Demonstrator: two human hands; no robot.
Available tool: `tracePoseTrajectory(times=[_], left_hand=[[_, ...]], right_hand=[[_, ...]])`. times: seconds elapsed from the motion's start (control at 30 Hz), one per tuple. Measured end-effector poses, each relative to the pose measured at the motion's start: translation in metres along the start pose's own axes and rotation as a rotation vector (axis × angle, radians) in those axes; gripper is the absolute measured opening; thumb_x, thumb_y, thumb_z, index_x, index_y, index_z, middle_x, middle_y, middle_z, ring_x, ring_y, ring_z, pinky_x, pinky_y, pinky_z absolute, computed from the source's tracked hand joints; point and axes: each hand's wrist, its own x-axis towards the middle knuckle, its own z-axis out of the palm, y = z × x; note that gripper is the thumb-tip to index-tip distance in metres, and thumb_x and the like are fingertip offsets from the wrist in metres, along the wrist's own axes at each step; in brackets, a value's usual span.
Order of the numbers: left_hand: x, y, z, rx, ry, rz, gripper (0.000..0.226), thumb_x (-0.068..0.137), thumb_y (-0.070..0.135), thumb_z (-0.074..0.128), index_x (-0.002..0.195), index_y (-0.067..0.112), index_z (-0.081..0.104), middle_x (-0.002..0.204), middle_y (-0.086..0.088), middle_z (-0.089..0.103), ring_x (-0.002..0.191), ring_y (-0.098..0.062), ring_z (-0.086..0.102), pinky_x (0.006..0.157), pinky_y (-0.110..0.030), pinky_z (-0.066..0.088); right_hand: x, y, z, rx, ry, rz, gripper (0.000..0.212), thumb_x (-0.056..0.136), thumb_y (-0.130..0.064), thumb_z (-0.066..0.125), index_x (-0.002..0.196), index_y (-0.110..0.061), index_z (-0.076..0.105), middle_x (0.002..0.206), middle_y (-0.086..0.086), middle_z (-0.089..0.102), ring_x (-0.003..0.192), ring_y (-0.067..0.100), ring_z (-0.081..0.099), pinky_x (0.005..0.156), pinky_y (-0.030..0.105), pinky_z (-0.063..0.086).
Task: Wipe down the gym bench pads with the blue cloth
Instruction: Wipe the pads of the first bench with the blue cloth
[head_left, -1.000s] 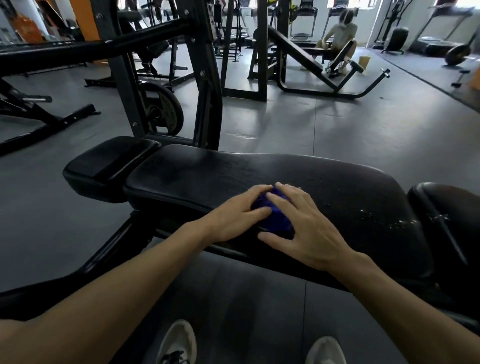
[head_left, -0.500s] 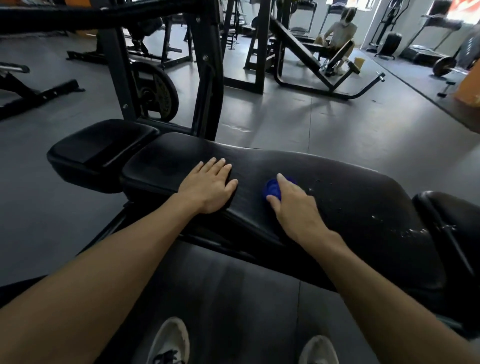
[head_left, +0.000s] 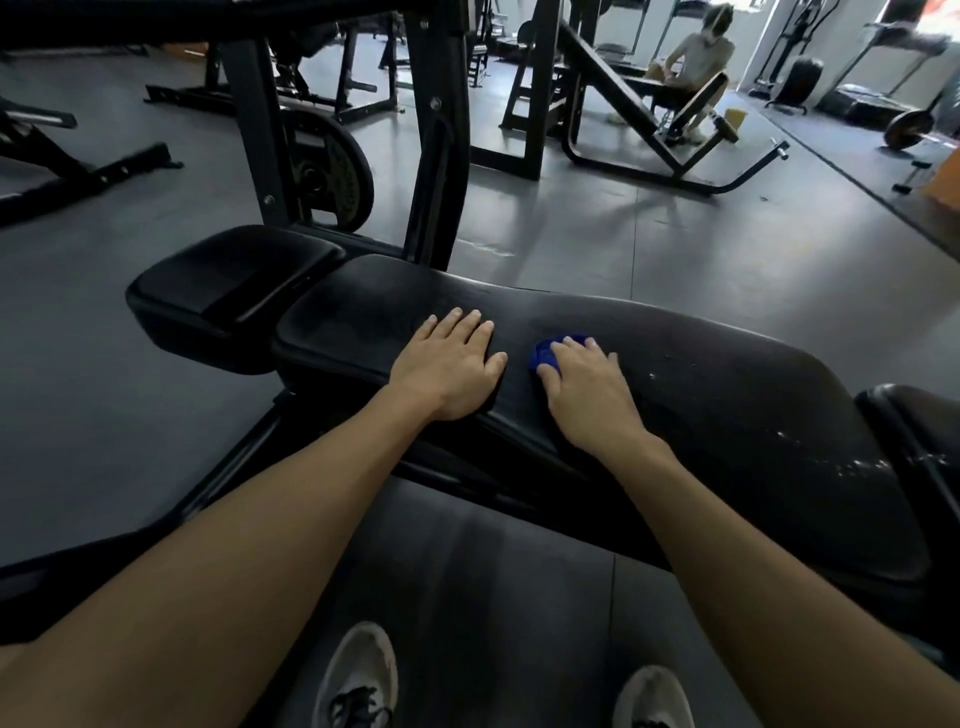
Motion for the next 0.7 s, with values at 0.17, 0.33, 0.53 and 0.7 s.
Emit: tracePoseTrajectory(times=[0.17, 0.33, 0.53, 0.7], left_hand=[[0.004, -0.001, 0.004, -0.01, 0.046, 0.002, 0.065, 0.107, 0.053, 0.017, 0.164, 0.023, 0.013, 0.172, 0.003, 0.005, 0.158, -0.013, -0.002, 0.128, -0.04, 0.0], [0.002, -0.002, 0.007, -0.011, 0.094, 0.013, 0.06, 0.108, 0.048, 0.022, 0.163, 0.023, 0.02, 0.171, 0.003, 0.012, 0.157, -0.013, 0.004, 0.128, -0.04, 0.004], [0.004, -0.003, 0.006, -0.037, 0.128, 0.012, 0.056, 0.108, 0.041, 0.024, 0.162, 0.024, 0.025, 0.17, 0.004, 0.016, 0.157, -0.012, 0.007, 0.128, -0.037, 0.005], [-0.001, -0.002, 0.007, -0.034, 0.123, 0.019, 0.056, 0.109, 0.04, 0.023, 0.162, 0.023, 0.022, 0.17, 0.004, 0.014, 0.157, -0.012, 0.006, 0.128, -0.038, 0.004]], right_hand=[[-0.035, -0.029, 0.006, 0.015, 0.027, -0.063, 0.051, 0.107, -0.033, 0.039, 0.152, -0.01, 0.038, 0.16, 0.009, 0.035, 0.15, 0.021, 0.028, 0.125, 0.038, 0.02], [-0.068, -0.034, 0.011, 0.018, 0.082, -0.236, 0.051, 0.104, -0.038, 0.044, 0.149, -0.014, 0.045, 0.156, 0.006, 0.042, 0.147, 0.021, 0.036, 0.12, 0.04, 0.032], [0.007, -0.03, 0.003, 0.023, -0.004, -0.121, 0.052, 0.108, -0.036, 0.036, 0.153, -0.011, 0.036, 0.162, 0.007, 0.032, 0.151, 0.02, 0.024, 0.125, 0.038, 0.018], [-0.076, -0.042, 0.0, 0.06, 0.005, -0.235, 0.056, 0.107, -0.036, 0.038, 0.158, -0.018, 0.022, 0.167, 0.001, 0.017, 0.154, 0.016, 0.012, 0.127, 0.037, 0.011]])
